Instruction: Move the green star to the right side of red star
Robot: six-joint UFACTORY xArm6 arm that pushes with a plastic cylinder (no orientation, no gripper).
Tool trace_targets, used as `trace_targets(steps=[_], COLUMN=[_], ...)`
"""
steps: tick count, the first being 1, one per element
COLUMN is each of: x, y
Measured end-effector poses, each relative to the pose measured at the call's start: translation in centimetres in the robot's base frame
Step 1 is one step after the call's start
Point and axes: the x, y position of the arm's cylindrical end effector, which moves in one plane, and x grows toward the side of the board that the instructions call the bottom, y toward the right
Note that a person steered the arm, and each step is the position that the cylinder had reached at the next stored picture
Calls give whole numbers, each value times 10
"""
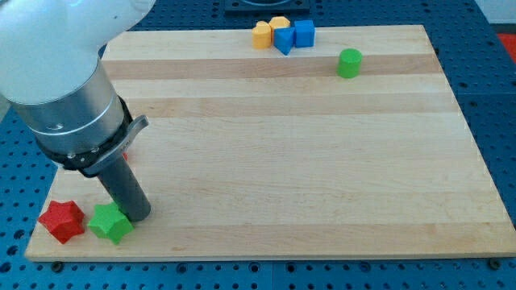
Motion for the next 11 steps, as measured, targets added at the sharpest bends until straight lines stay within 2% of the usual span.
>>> trace_targets(steps=[2,6,8,9,10,11], x=[11,11,11,-7,-50,-90], y=[31,-11,9,58,64,47])
